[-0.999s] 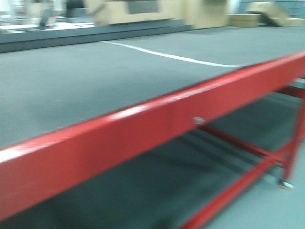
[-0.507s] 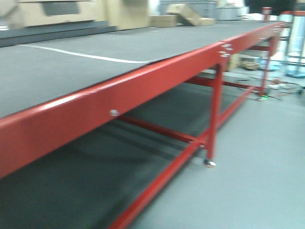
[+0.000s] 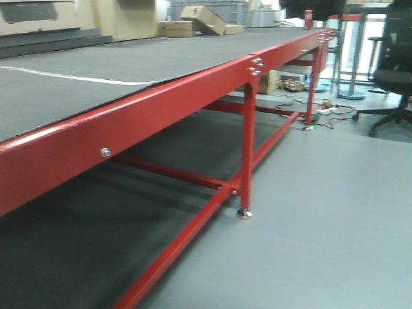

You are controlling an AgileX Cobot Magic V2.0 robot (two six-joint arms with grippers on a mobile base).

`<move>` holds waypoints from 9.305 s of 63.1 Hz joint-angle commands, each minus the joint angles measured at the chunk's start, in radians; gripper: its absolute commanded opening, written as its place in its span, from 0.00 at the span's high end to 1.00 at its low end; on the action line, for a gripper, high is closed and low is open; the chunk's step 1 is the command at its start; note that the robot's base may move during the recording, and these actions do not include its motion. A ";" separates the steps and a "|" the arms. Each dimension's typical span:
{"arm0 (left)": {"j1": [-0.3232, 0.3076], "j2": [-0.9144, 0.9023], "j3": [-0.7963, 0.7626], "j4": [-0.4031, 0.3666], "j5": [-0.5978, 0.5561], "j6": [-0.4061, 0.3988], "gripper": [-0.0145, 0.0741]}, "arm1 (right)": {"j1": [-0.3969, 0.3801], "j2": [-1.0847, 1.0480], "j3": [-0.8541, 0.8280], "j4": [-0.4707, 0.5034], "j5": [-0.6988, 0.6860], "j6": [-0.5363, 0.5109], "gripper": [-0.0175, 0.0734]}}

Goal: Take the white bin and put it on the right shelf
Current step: 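Hold the pink bin with both grippers while driving away from the table, then carry the pink bin with both grippers toward the steel shelving rack, then lift the pink bin with both grippers onto the upper roller shelf, then lower the pink bin onto the shelf and open both grippers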

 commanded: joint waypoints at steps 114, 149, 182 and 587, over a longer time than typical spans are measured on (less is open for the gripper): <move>-0.053 -0.038 -0.035 -0.076 0.298 0.039 0.98 | 0.048 -0.040 -0.037 0.071 0.283 -0.017 0.74; -0.053 -0.038 -0.035 -0.076 0.297 0.039 0.98 | 0.047 -0.034 -0.037 0.071 0.275 -0.017 0.74; -0.053 -0.038 -0.035 -0.076 0.297 0.039 0.98 | 0.047 -0.034 -0.037 0.071 0.256 -0.017 0.74; -0.022 0.251 -0.436 0.493 0.085 0.039 0.84 | 0.017 0.260 -0.375 -0.431 0.086 0.098 0.74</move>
